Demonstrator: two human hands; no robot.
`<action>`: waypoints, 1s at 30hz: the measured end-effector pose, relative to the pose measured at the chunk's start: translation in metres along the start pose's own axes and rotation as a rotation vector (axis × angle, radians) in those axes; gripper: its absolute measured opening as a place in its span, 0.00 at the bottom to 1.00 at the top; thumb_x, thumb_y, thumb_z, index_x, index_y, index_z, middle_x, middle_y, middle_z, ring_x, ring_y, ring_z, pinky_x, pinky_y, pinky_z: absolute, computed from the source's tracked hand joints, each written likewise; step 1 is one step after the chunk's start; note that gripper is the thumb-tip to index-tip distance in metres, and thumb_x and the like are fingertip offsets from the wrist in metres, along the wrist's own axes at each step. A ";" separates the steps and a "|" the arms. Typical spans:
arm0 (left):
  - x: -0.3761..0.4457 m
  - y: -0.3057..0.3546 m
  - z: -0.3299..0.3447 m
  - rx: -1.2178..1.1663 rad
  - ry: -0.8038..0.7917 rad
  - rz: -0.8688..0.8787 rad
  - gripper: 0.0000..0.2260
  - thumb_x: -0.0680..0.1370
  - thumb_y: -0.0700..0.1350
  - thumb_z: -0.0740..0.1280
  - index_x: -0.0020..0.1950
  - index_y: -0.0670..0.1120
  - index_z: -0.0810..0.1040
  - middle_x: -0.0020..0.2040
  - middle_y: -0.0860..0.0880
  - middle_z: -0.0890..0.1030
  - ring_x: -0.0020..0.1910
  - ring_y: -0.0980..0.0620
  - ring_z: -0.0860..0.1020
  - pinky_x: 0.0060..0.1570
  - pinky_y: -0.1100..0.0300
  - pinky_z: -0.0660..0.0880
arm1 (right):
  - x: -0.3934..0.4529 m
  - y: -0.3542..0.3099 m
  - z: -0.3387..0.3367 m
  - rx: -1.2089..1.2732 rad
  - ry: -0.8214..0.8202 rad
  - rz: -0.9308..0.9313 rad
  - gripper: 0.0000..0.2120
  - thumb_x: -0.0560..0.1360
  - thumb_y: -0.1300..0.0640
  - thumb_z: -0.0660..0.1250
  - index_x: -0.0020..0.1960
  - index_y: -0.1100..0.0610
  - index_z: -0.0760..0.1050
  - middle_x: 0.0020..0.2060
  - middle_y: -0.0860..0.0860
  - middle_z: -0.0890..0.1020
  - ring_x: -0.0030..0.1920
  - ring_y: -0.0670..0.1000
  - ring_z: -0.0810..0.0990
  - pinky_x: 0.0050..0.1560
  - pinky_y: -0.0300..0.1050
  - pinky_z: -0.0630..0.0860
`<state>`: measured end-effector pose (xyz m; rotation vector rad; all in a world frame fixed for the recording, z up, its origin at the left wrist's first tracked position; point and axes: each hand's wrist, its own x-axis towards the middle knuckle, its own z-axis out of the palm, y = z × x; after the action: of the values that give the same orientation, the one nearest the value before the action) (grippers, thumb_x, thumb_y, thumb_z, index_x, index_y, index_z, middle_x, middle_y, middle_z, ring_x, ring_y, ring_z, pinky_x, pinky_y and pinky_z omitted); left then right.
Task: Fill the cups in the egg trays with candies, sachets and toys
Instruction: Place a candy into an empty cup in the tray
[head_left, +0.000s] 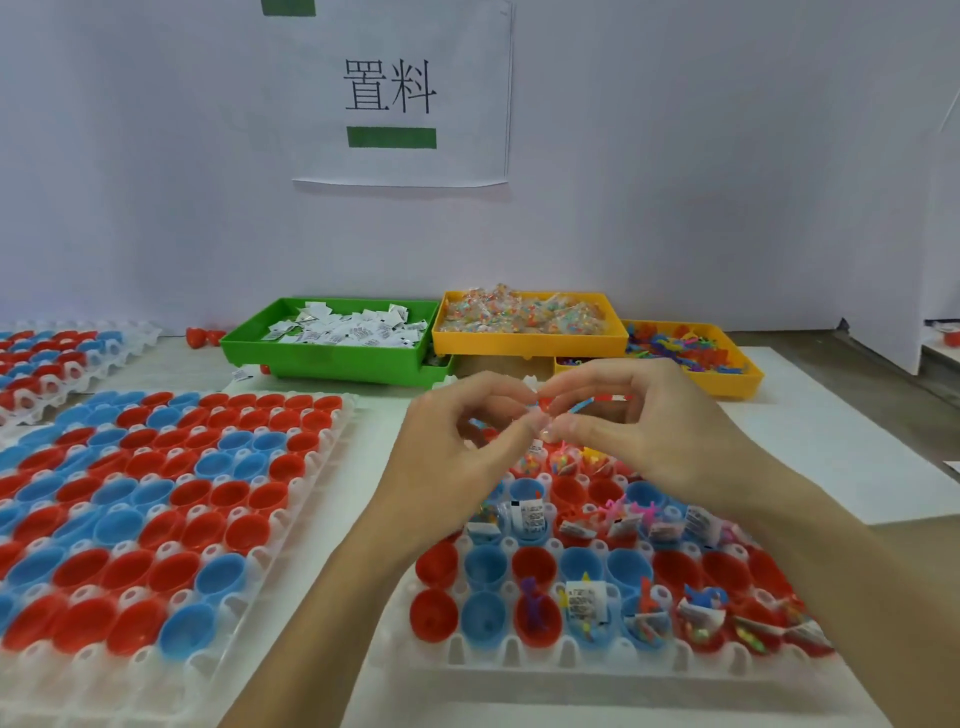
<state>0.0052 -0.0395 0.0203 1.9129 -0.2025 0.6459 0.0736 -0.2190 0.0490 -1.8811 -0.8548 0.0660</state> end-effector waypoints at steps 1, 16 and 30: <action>-0.001 0.000 0.001 -0.003 -0.032 0.004 0.08 0.72 0.51 0.75 0.49 0.51 0.83 0.39 0.52 0.84 0.40 0.52 0.82 0.41 0.53 0.80 | -0.001 0.001 0.002 0.007 -0.003 -0.004 0.11 0.73 0.57 0.76 0.54 0.47 0.83 0.47 0.46 0.86 0.49 0.45 0.85 0.53 0.45 0.82; 0.000 0.000 -0.001 -0.050 -0.024 -0.081 0.09 0.70 0.37 0.76 0.45 0.51 0.85 0.41 0.52 0.86 0.41 0.54 0.85 0.44 0.63 0.81 | 0.000 0.003 0.010 0.000 0.123 -0.051 0.07 0.71 0.57 0.77 0.47 0.47 0.84 0.42 0.38 0.86 0.46 0.38 0.84 0.47 0.29 0.78; 0.001 -0.001 -0.004 -0.087 -0.046 -0.106 0.11 0.73 0.32 0.72 0.42 0.48 0.86 0.36 0.49 0.85 0.33 0.51 0.83 0.37 0.63 0.80 | -0.001 0.006 0.016 0.025 0.074 0.006 0.04 0.74 0.64 0.74 0.47 0.58 0.85 0.34 0.48 0.86 0.34 0.47 0.86 0.36 0.35 0.80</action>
<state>0.0050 -0.0359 0.0212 1.8425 -0.1548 0.5151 0.0697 -0.2080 0.0363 -1.8513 -0.7941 0.0107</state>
